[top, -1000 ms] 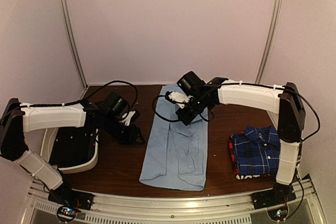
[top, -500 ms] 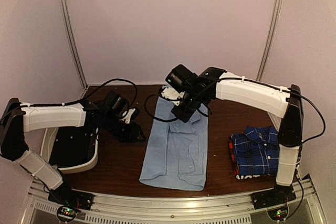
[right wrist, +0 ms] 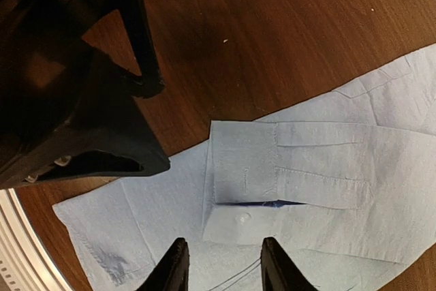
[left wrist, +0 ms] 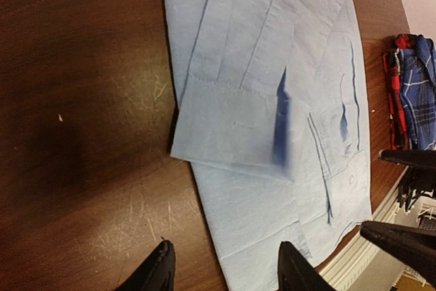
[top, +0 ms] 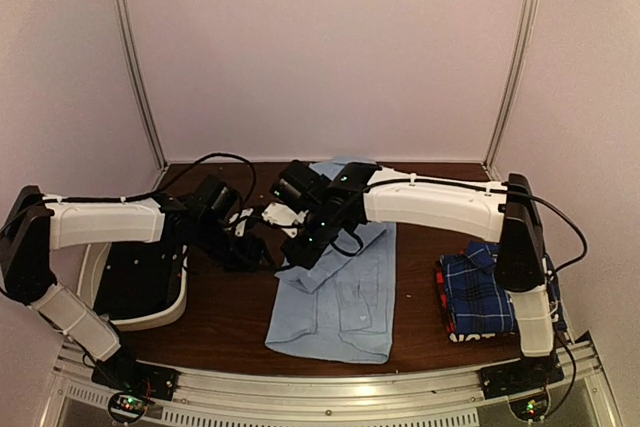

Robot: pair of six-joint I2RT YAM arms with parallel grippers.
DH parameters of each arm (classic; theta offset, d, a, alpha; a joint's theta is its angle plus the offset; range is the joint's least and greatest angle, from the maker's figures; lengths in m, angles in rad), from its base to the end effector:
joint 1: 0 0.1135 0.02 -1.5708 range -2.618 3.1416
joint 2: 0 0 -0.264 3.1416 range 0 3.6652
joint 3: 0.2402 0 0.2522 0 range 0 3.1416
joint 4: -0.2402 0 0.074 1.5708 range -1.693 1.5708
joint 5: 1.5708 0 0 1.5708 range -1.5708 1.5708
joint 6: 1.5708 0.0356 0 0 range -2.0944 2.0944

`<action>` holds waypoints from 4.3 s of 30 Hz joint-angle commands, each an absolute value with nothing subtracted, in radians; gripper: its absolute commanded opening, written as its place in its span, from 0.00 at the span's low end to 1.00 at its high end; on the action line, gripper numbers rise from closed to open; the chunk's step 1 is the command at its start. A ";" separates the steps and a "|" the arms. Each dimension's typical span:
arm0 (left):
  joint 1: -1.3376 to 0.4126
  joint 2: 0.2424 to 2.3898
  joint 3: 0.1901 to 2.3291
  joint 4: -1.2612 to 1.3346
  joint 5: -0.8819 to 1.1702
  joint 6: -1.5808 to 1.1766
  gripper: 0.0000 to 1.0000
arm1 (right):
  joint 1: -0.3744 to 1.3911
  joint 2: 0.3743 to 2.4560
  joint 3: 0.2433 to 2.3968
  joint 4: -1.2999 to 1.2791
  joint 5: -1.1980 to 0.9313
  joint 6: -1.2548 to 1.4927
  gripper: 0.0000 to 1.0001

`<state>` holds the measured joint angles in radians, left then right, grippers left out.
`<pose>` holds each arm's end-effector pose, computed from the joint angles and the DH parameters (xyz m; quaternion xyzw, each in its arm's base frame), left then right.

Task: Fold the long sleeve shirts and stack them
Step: Fold the sleeve of the rectangle-folded shirt, then pick up the sleeve from the rectangle-folded shirt, then place the rectangle-folded shirt in the left sleeve, then smooth out the rectangle-folded shirt at the center of the board.

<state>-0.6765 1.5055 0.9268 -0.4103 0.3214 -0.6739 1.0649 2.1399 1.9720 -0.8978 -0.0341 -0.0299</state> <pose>0.2268 -0.1965 0.2031 0.0471 0.9456 -0.2966 0.1252 0.2252 0.4089 0.2582 -0.5075 0.8245 0.1379 0.2090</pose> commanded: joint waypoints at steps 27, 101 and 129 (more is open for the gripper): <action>-0.666 1.789 1.028 -0.272 0.276 -0.625 0.45 | 0.667 1.618 1.071 -0.151 -0.270 0.453 0.53; -0.782 1.510 0.869 -0.386 0.253 -0.828 0.47 | 0.627 1.830 1.251 -0.012 -0.234 0.463 0.48; -0.706 1.795 1.081 -0.242 0.321 -0.697 0.43 | 0.434 2.548 1.905 0.119 -0.482 0.708 0.32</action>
<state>-0.7193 1.7882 1.0443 -0.2810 0.3073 -0.7185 0.4488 2.5305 1.8725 0.1440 -0.4854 0.6888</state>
